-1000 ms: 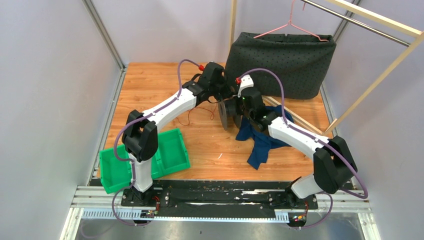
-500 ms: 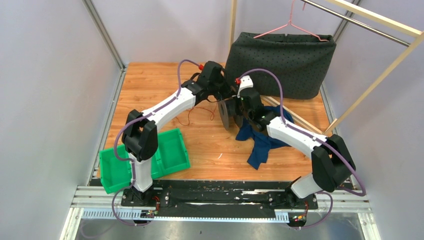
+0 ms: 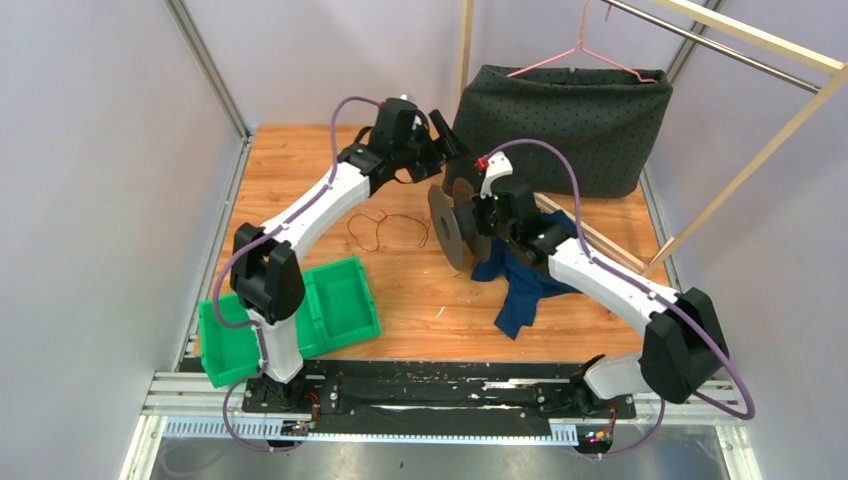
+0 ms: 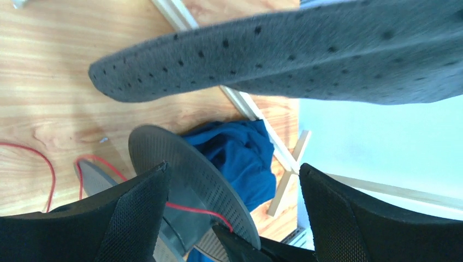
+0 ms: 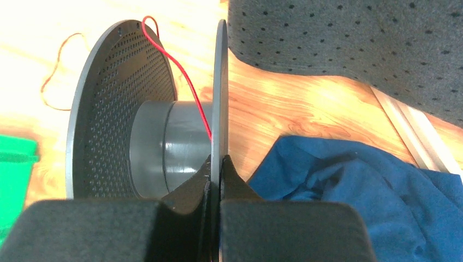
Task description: Wrap the cables
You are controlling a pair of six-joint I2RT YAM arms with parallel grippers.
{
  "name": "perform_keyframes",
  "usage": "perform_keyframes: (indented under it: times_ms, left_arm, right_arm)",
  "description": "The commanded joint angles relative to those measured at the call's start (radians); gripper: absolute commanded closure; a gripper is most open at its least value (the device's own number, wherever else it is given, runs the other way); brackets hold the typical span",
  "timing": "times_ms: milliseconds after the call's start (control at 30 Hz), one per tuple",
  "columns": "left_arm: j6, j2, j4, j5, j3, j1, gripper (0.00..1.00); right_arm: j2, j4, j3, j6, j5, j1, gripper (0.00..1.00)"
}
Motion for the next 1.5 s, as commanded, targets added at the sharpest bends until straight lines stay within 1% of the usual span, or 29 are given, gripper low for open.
perform_keyframes:
  times_ms: [0,100,200,333,400,433,567,600,700,767,833,933,967,1000,1033,1067,1133,1200,1233,1300,1367,1467]
  left_arm:
    - [0.043,-0.114,0.035,0.092,-0.02,0.082,0.12]
    - [0.073,-0.177,0.076,0.143,-0.071,0.144,0.12]
    - [0.15,-0.249,0.091,0.175,-0.141,0.203,0.12]
    - [0.321,-0.33,0.076,0.175,-0.246,0.268,0.12]
    - [0.429,-0.37,0.078,0.183,-0.306,0.276,0.2]
    - [0.482,-0.389,0.076,0.192,-0.335,0.277,0.21]
    - [0.674,-0.444,0.028,0.226,-0.432,0.277,0.19]
    - [0.702,-0.461,0.024,0.234,-0.46,0.277,0.17]
    - [0.741,-0.512,0.063,0.227,-0.551,0.277,0.14]
    - [0.768,-0.545,0.1,0.201,-0.627,0.278,0.12]
    - [0.812,-0.565,0.114,0.154,-0.669,0.28,0.11]
    - [0.849,-0.563,0.126,0.039,-0.719,0.28,0.13]
    - [0.848,-0.555,0.129,0.033,-0.723,0.279,0.15]
    - [0.826,-0.548,0.133,0.064,-0.727,0.278,0.16]
    - [0.801,-0.545,0.157,0.147,-0.732,0.274,0.17]
    - [0.78,-0.547,0.193,0.19,-0.744,0.261,0.17]
    - [0.787,-0.571,0.293,0.228,-0.793,0.197,0.15]
    - [0.89,-0.598,0.361,0.212,-0.847,0.098,0.12]
    - [0.943,-0.599,0.4,0.201,-0.868,0.03,0.12]
    - [1.026,-0.593,0.495,0.215,-0.92,-0.035,0.11]
    - [1.029,-0.587,0.617,0.202,-0.975,-0.054,0.11]
    - [0.989,-0.592,0.824,0.188,-1.059,-0.054,0.12]
  right_arm:
    - [-0.086,-0.041,0.057,0.002,-0.132,-0.037,0.99]
    - [-0.116,-0.102,0.091,-0.011,-0.223,-0.055,0.99]
    - [-0.14,-0.173,0.154,-0.011,-0.291,-0.076,0.99]
    - [-0.16,-0.287,0.278,-0.009,-0.357,-0.1,0.99]
    - [-0.163,-0.344,0.353,-0.013,-0.371,-0.105,0.99]
    - [-0.167,-0.364,0.386,-0.012,-0.376,-0.11,0.99]
    - [-0.179,-0.421,0.516,0.009,-0.383,-0.126,0.99]
    - [-0.178,-0.433,0.547,0.015,-0.38,-0.13,0.99]
    - [-0.168,-0.474,0.641,0.047,-0.391,-0.144,0.99]
    - [-0.156,-0.507,0.696,0.058,-0.399,-0.149,0.99]
    - [-0.15,-0.527,0.733,0.074,-0.396,-0.151,0.99]
    - [-0.154,-0.532,0.757,0.093,-0.386,-0.152,0.99]
    - [-0.157,-0.532,0.76,0.099,-0.385,-0.152,0.99]
    - [-0.158,-0.532,0.762,0.102,-0.382,-0.152,0.99]
    - [-0.161,-0.532,0.763,0.107,-0.374,-0.152,0.99]
    - [-0.162,-0.532,0.763,0.112,-0.363,-0.152,0.99]
    - [-0.167,-0.532,0.762,0.124,-0.342,-0.152,0.99]
    - [-0.168,-0.531,0.765,0.131,-0.325,-0.152,0.99]
    - [-0.169,-0.53,0.768,0.134,-0.324,-0.152,0.99]
    - [-0.174,-0.525,0.767,0.14,-0.322,-0.154,0.99]
    - [-0.177,-0.521,0.767,0.146,-0.321,-0.154,0.99]
    - [-0.187,-0.518,0.757,0.16,-0.315,-0.156,0.99]
